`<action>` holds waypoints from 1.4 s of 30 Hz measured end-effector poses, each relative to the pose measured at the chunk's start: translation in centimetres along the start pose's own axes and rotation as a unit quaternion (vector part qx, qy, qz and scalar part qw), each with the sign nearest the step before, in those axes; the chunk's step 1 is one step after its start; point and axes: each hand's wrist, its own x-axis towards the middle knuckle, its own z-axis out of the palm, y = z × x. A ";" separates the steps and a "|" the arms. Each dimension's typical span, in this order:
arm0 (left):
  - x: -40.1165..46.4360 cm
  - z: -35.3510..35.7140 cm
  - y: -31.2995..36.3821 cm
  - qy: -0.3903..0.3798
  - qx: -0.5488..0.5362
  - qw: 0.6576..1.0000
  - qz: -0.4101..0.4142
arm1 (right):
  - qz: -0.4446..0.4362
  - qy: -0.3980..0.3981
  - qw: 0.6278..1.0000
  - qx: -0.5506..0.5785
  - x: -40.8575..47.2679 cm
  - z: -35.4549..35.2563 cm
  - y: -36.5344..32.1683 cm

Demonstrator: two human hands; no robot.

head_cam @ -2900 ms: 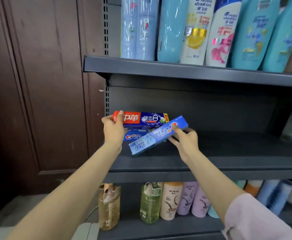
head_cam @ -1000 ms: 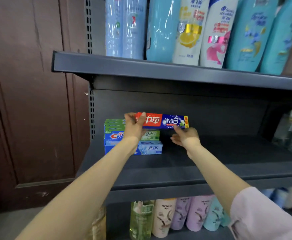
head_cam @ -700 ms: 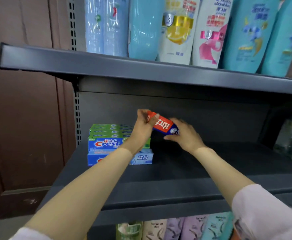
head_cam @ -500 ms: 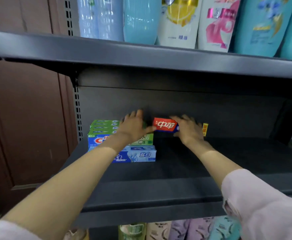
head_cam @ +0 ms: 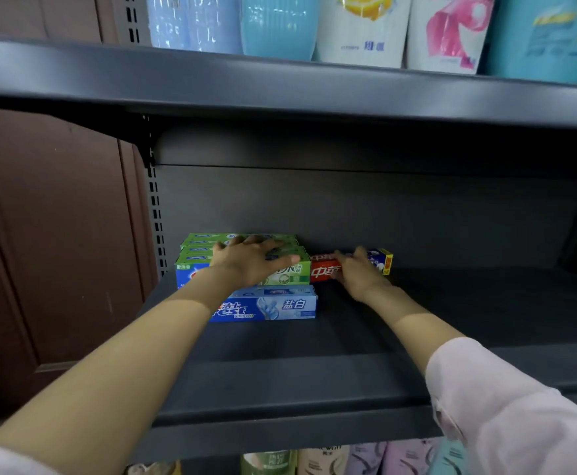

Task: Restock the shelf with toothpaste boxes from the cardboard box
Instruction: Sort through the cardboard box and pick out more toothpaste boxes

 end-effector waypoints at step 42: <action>-27.8 20.1 38.9 -0.219 -0.221 0.884 0.350 | 0.489 -0.034 0.869 0.064 -53.0 6.2 23.9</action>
